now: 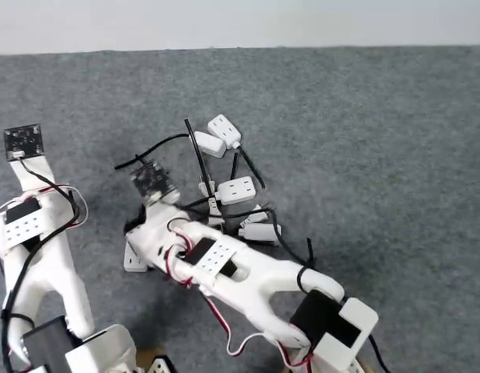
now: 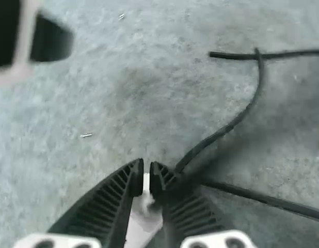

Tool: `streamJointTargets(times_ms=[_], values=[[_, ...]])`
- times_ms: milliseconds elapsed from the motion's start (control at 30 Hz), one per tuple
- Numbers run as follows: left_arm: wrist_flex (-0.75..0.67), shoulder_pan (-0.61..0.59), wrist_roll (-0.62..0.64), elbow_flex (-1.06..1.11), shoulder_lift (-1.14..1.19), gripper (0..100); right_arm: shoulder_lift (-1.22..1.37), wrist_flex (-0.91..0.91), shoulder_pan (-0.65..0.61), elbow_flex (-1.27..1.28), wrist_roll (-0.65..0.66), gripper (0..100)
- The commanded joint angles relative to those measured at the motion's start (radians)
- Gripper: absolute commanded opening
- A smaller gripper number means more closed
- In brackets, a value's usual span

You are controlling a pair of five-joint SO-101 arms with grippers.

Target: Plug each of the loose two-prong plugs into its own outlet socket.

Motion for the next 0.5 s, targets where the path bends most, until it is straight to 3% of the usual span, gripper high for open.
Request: streamJointTargets(times_ms=[0, 467], values=[[-0.003, -0.003, 0.006, -0.039, -0.005, 1, -0.005, 0.041, -0.021, -0.037, 0.058, 0.8], [-0.005, -0.018, 0.006, -0.039, -0.005, 1, 0.038, 0.099, -0.048, -0.068, 0.216, 0.8]])
